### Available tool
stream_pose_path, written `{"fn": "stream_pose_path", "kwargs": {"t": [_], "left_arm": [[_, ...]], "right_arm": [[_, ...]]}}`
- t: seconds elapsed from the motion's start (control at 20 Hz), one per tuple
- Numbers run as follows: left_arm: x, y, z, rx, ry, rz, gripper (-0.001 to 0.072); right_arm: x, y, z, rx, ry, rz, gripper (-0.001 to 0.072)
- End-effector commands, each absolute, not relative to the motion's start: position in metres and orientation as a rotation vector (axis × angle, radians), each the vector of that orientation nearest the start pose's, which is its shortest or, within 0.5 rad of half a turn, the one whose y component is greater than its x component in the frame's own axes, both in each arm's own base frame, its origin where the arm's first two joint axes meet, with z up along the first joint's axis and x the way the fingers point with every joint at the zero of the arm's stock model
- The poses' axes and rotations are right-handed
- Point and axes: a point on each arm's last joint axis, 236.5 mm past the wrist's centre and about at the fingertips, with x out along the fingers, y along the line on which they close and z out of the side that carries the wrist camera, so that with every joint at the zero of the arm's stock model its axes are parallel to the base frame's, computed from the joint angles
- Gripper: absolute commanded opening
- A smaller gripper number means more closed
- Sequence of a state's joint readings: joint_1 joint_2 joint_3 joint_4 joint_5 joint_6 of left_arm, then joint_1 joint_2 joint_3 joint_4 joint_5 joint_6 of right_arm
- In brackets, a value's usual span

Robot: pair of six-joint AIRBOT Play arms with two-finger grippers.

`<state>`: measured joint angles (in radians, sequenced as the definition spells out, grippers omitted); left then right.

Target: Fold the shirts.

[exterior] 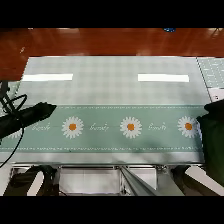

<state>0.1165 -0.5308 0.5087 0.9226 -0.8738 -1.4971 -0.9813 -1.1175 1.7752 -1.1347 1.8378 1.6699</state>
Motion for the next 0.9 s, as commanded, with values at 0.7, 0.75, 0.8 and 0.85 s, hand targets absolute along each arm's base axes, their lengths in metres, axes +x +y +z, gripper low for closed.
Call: {"fn": "stream_pose_path", "kwargs": {"t": [0.7, 0.75, 0.8, 0.85], "left_arm": [[0.323, -0.035, 0.095, -0.496, 0.588, -0.112, 0.0029], [0.332, -0.021, 0.109, -0.506, 0.550, -0.075, 0.0029], [0.342, -0.009, 0.128, -0.523, 0.514, -0.054, 0.0029], [0.353, -0.005, 0.147, -0.543, 0.485, -0.057, 0.0029]], "right_arm": [[0.122, -0.219, 0.156, 0.909, 0.861, -0.984, 0.0193], [0.168, -0.224, 0.186, 0.876, 0.686, -0.830, 0.0024], [0.214, -0.226, 0.230, 0.876, 0.466, -0.674, 0.0023], [0.255, -0.218, 0.273, 0.935, 0.284, -0.505, 0.0023]]}}
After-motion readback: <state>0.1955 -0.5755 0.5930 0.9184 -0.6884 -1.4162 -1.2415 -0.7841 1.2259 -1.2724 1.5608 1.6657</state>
